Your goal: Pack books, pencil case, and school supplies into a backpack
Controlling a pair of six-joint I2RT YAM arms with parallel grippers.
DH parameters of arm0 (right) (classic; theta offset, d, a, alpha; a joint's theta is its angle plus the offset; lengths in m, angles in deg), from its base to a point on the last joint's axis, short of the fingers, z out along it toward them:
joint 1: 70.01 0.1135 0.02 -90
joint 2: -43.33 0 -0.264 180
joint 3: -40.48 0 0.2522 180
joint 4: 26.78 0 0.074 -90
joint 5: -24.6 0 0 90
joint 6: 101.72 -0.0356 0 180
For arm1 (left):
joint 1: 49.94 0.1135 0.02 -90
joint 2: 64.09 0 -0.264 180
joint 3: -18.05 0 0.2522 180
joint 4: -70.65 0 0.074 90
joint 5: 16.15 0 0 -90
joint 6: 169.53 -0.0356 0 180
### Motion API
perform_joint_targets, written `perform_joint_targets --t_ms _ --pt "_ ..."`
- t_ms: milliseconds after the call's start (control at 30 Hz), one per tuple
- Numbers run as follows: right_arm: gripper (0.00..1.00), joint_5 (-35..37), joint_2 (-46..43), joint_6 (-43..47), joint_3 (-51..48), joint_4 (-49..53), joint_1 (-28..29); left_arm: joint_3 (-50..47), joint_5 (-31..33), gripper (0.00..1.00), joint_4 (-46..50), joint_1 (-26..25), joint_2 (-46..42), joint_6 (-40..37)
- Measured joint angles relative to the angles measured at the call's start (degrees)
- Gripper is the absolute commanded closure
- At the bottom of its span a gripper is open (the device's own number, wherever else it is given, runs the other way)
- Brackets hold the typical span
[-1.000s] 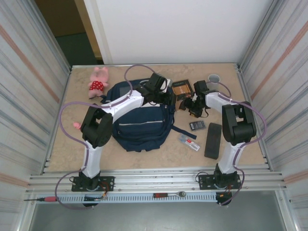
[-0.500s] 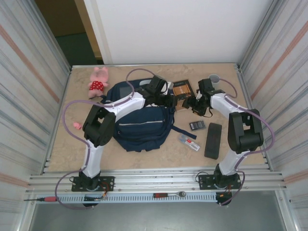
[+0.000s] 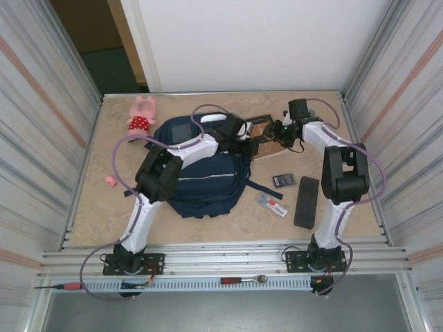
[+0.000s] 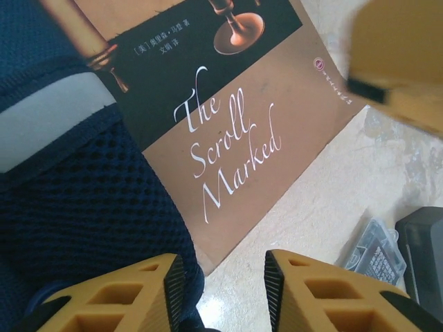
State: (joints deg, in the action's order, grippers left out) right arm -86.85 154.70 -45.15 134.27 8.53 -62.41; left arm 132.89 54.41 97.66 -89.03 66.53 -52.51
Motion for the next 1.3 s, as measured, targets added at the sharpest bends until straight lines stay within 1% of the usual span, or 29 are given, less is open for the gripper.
perform_joint_targets --t_ms 100,167,200,300,367,533,733,800,867,900,967,1167,1300 --pt "0.49 -1.38 5.35 -0.22 2.03 -1.62 0.33 -0.48 0.57 0.64 -0.11 0.63 -0.15 -0.24" --pt "0.52 -2.01 8.17 -0.48 2.93 -2.29 0.42 -1.51 0.79 0.64 -0.42 1.18 -0.37 -0.42" --pt "0.53 -2.80 8.57 -0.74 3.63 -2.25 0.20 -2.16 0.98 0.65 -0.76 1.46 -0.63 -0.46" --pt "0.54 -1.88 8.72 -1.31 3.50 -3.02 0.42 -3.87 1.60 0.65 -1.33 2.32 -1.64 -0.63" --pt "0.54 -1.22 8.09 -2.29 1.77 -4.83 0.48 -4.74 2.14 0.65 -1.40 2.97 -2.23 -0.72" --pt "0.54 0.33 2.91 -4.55 -6.99 -10.54 0.98 -5.70 3.17 0.65 -1.49 3.89 -2.82 -0.87" --pt "0.53 2.14 -3.54 -6.69 -15.39 -11.19 2.25 -6.88 3.45 0.64 -2.60 3.85 -3.54 -0.85" --pt "0.50 2.54 -4.68 -6.93 -16.92 -9.01 2.71 -7.06 3.41 0.63 -2.86 3.85 -3.65 -0.81" --pt "0.41 2.78 -4.92 -6.64 -17.31 -6.27 2.95 -7.08 3.34 0.62 -2.89 3.85 -3.78 -0.55" --pt "0.38 3.23 -5.18 -6.27 -16.61 -5.11 3.02 -7.08 3.23 0.62 -2.89 3.82 -3.89 -0.15" --pt "0.35 4.11 -5.79 -5.05 -14.60 -1.84 2.97 -7.08 2.91 0.61 -2.97 3.78 -4.00 0.46" --pt "0.35 5.49 -6.05 0.39 -4.92 3.39 0.52 -7.08 2.78 0.56 -4.98 2.91 -4.11 5.09" --pt "0.35 5.64 -3.65 4.20 0.81 5.03 -2.23 -6.82 3.10 0.52 -6.34 1.14 -4.11 8.90"
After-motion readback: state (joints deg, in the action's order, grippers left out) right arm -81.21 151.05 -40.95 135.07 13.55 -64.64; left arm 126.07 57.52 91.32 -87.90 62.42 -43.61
